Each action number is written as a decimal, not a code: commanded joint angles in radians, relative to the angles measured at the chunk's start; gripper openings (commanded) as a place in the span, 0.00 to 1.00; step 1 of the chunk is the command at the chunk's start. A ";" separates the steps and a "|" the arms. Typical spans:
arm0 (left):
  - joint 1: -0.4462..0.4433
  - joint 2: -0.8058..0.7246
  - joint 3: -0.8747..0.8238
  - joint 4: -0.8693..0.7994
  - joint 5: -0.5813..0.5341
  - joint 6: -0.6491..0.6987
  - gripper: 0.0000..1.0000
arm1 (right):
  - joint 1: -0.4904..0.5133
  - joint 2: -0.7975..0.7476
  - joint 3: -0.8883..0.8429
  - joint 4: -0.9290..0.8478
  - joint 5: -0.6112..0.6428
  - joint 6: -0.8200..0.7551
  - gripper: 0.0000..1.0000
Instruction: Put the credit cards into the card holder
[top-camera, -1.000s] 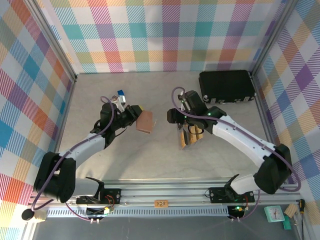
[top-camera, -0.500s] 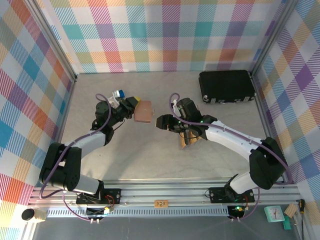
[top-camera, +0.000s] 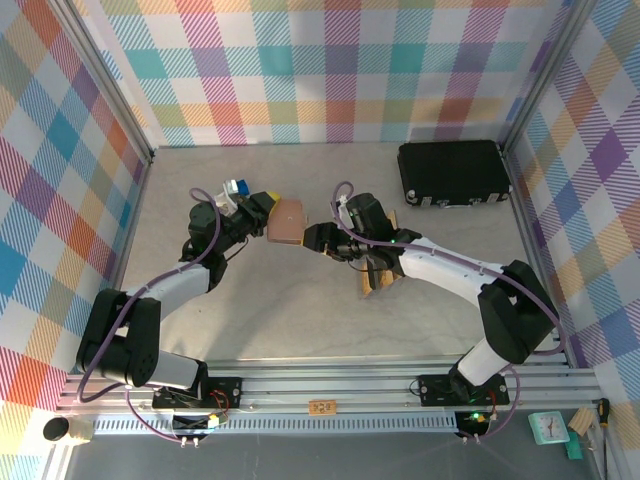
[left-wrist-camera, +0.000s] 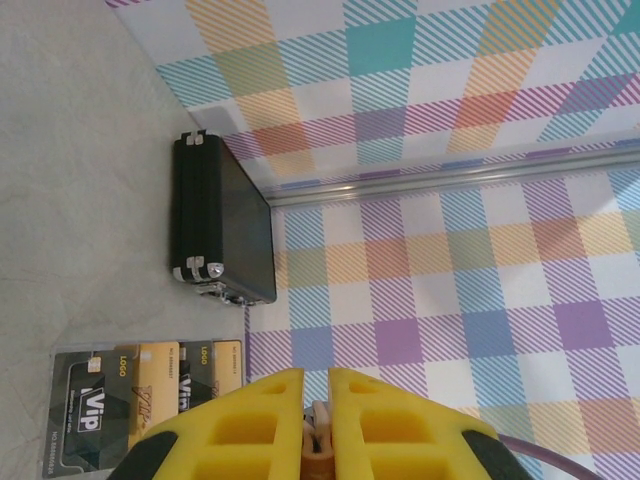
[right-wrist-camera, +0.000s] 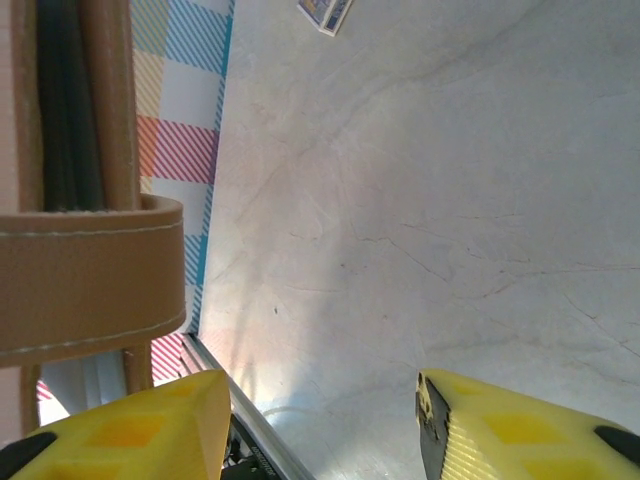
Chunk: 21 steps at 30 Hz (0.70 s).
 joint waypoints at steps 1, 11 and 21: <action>0.001 -0.023 -0.013 0.059 0.024 -0.008 0.00 | 0.002 -0.006 0.046 0.057 -0.024 0.020 0.52; -0.008 -0.012 -0.025 0.064 0.026 0.002 0.00 | 0.001 -0.015 0.057 0.079 -0.033 0.033 0.51; -0.010 -0.011 -0.029 0.059 0.032 0.008 0.00 | -0.009 -0.044 0.052 0.066 -0.034 0.022 0.49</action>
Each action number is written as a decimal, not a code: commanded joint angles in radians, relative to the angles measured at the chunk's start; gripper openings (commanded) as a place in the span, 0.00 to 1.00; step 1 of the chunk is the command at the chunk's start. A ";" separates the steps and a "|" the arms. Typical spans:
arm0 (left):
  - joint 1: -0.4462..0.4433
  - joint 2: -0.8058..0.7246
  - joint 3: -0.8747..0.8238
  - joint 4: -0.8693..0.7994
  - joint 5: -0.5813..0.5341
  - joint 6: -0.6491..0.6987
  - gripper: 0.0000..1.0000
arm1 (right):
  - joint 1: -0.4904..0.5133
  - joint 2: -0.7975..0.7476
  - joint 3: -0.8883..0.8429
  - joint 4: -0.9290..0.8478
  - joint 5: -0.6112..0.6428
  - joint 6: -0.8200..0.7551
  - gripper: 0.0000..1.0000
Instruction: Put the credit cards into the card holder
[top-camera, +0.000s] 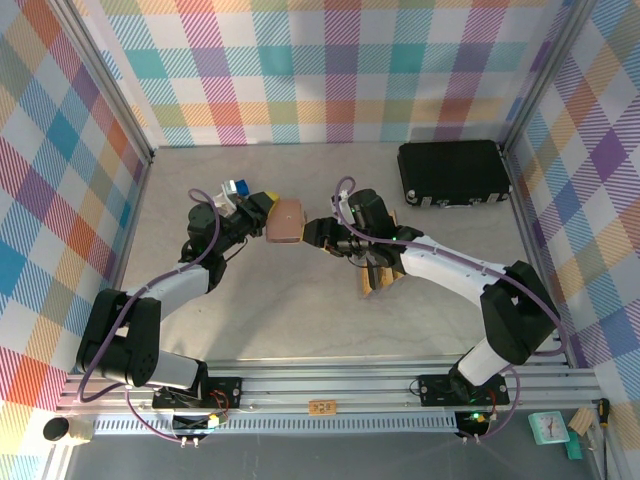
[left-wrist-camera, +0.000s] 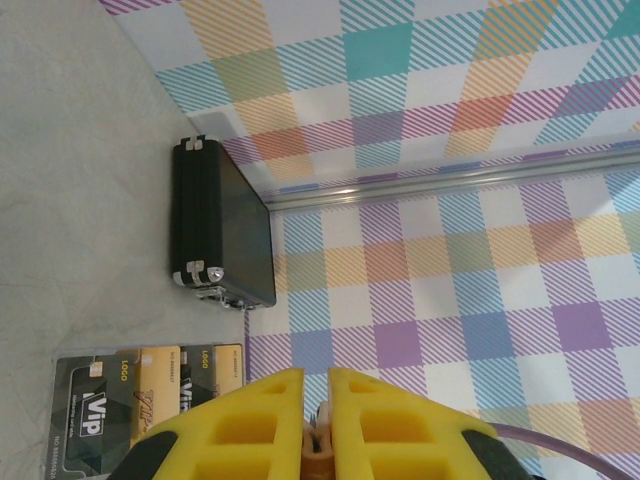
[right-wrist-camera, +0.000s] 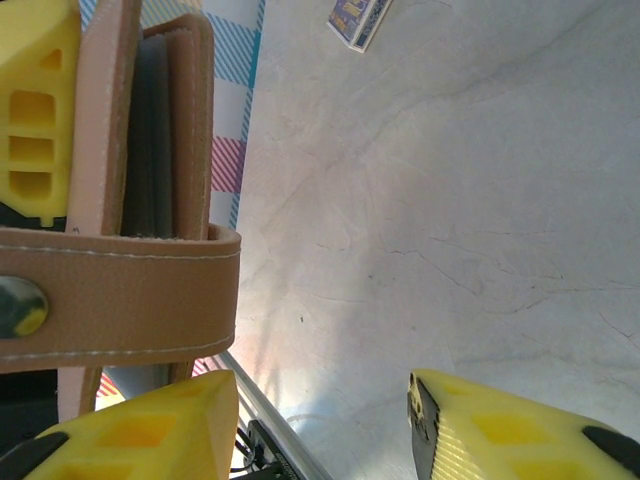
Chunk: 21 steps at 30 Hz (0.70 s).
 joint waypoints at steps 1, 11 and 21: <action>-0.008 -0.011 -0.018 0.040 0.032 0.007 0.00 | -0.008 -0.035 0.035 0.050 -0.021 0.002 0.49; -0.009 -0.012 -0.012 0.020 0.041 0.016 0.00 | -0.014 -0.058 -0.004 0.056 -0.025 -0.004 0.47; -0.008 -0.008 -0.009 0.006 0.047 0.029 0.00 | -0.017 -0.070 -0.002 0.024 -0.024 -0.021 0.46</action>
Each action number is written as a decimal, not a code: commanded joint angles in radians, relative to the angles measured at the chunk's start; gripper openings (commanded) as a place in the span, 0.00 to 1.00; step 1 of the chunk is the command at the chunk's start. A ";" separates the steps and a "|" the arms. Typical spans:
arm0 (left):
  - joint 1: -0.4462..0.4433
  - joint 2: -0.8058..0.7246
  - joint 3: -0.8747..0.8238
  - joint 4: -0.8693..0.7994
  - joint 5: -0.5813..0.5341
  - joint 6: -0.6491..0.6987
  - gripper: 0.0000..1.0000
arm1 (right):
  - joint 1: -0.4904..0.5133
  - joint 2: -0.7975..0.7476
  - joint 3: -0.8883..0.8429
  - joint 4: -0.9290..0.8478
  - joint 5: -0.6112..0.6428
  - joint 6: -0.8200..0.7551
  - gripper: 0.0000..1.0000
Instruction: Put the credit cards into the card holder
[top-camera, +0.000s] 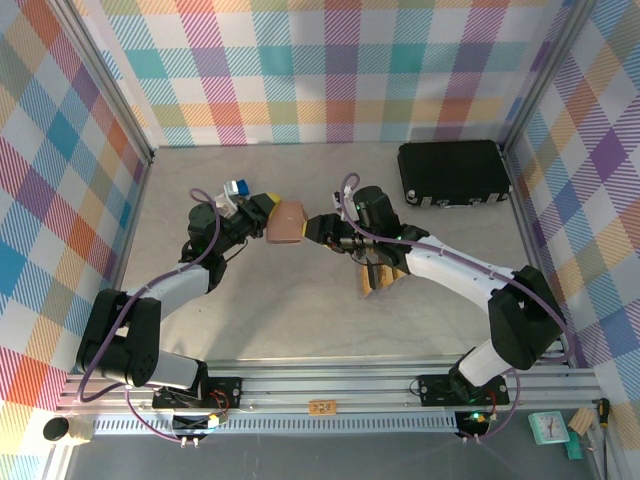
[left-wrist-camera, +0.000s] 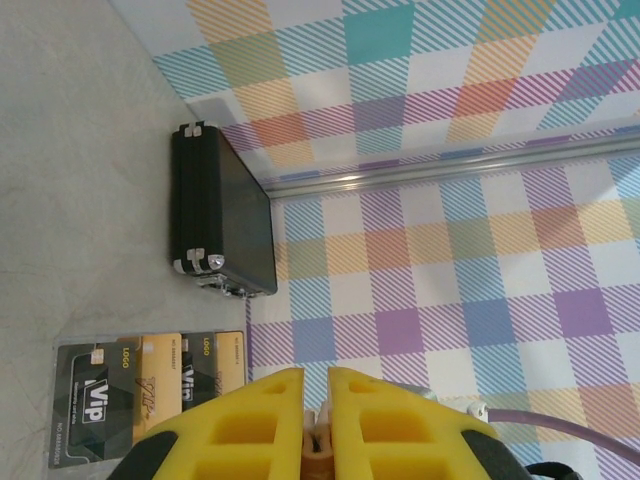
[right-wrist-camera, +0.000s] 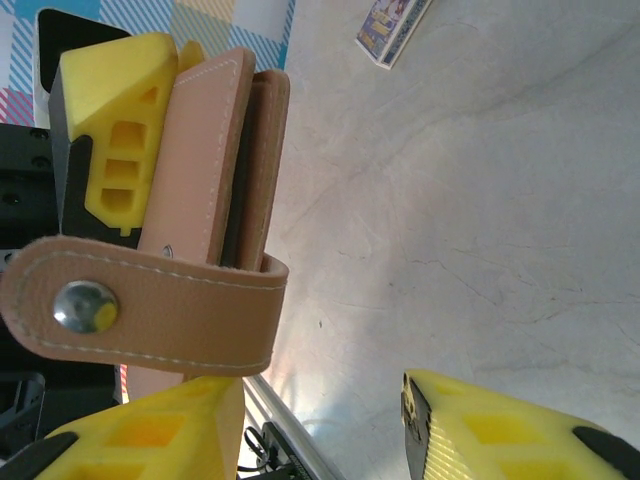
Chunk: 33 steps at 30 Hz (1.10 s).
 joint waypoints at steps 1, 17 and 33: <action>-0.007 -0.006 -0.008 0.011 0.021 0.016 0.00 | -0.005 -0.035 -0.006 0.026 -0.007 -0.015 0.46; -0.012 0.022 -0.007 0.045 0.021 -0.005 0.00 | -0.010 0.035 -0.046 0.239 -0.057 0.065 0.44; -0.024 0.064 -0.014 0.146 0.005 -0.064 0.00 | -0.010 0.120 -0.123 0.550 -0.129 0.219 0.37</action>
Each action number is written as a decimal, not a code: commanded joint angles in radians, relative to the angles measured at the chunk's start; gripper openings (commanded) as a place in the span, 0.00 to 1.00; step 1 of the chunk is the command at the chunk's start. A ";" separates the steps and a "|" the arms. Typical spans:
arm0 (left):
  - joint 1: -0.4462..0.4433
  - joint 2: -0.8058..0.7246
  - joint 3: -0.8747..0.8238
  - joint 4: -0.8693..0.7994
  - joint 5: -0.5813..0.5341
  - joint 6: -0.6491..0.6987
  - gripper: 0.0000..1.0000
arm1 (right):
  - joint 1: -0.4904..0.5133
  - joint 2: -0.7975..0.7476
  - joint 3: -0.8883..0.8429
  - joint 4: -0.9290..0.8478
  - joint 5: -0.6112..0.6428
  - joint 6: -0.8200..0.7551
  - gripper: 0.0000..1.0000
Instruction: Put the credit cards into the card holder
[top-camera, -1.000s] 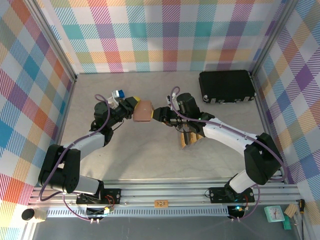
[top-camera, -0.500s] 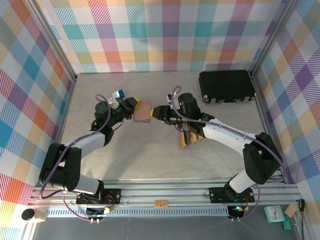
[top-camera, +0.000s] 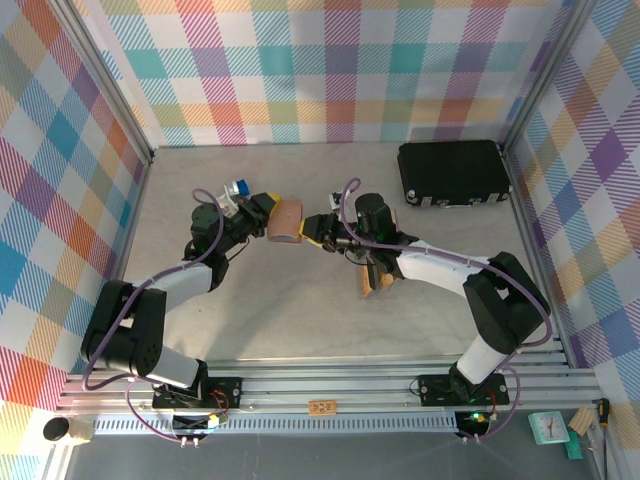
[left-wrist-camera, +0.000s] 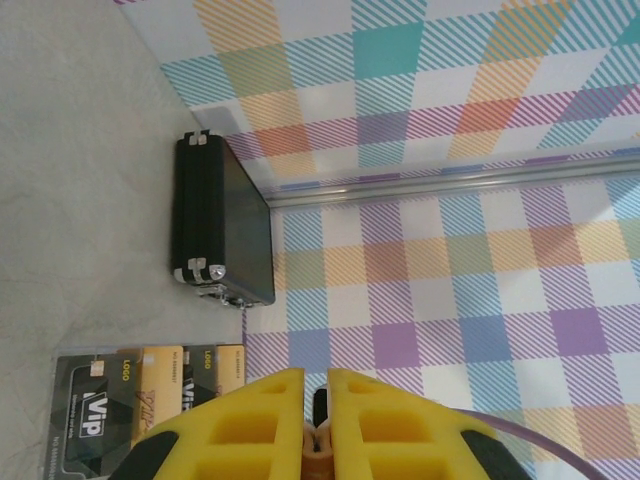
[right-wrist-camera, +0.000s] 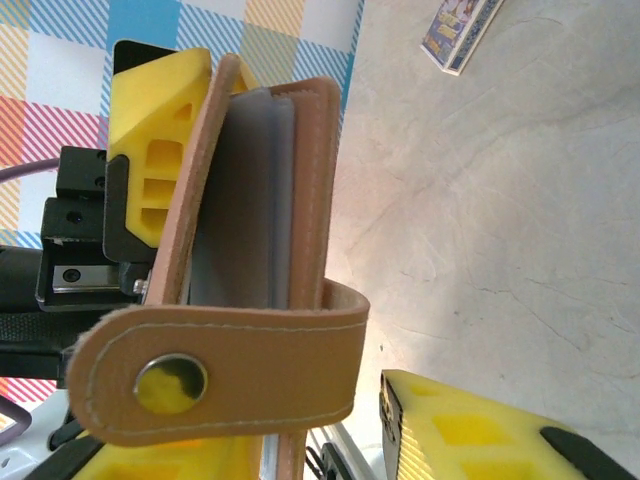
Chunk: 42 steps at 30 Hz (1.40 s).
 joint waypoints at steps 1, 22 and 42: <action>-0.020 0.009 -0.016 0.077 0.023 -0.018 0.00 | 0.008 0.010 -0.018 0.168 -0.029 0.048 0.37; -0.007 0.044 -0.009 0.000 0.057 0.082 0.21 | 0.005 0.012 -0.031 0.210 -0.039 0.063 0.00; -0.079 -0.173 0.300 -1.176 -0.200 0.797 0.73 | 0.022 -0.079 0.092 -0.487 0.131 -0.345 0.00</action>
